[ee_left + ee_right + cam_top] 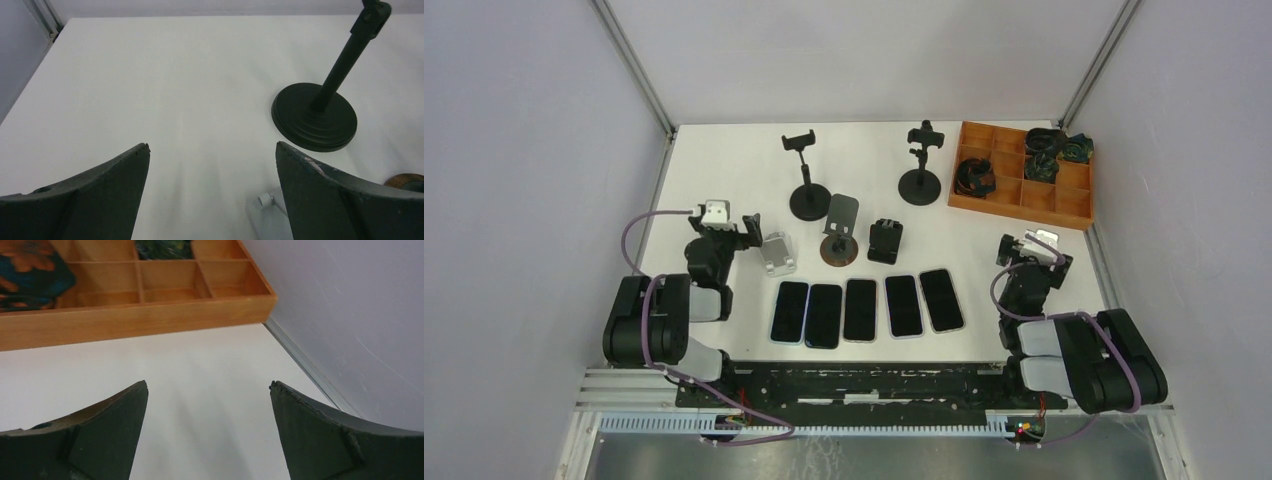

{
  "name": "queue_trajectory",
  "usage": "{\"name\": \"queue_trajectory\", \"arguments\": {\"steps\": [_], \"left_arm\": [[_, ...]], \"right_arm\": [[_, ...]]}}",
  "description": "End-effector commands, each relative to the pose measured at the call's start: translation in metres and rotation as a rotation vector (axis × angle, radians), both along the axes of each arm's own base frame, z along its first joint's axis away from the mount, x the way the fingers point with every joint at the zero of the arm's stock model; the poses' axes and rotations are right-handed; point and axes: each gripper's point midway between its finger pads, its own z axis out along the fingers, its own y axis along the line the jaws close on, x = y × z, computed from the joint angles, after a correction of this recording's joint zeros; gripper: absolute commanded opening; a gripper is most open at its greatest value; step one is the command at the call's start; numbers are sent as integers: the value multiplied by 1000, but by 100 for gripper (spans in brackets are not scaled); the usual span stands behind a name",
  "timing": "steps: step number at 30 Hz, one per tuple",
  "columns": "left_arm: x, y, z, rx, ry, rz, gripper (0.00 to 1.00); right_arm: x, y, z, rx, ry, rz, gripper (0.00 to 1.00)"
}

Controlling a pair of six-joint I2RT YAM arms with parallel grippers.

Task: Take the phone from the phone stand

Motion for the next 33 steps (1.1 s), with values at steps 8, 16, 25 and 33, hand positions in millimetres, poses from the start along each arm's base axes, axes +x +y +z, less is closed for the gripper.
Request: {"name": "queue_trajectory", "arguments": {"steps": [8,16,25,33], "left_arm": [[-17,-5,-18,16,-1,-22,100],[-11,-6,-22,10,38,-37,100],[-11,-6,-21,10,31,-36,100],[-10,-6,-22,10,37,-34,100]], "right_arm": [[-11,37,3,-134,-28,265,98],[-1,32,-5,-88,1,263,98],[-1,32,-5,-89,1,263,98],[-1,32,-5,-89,1,264,98]]}}
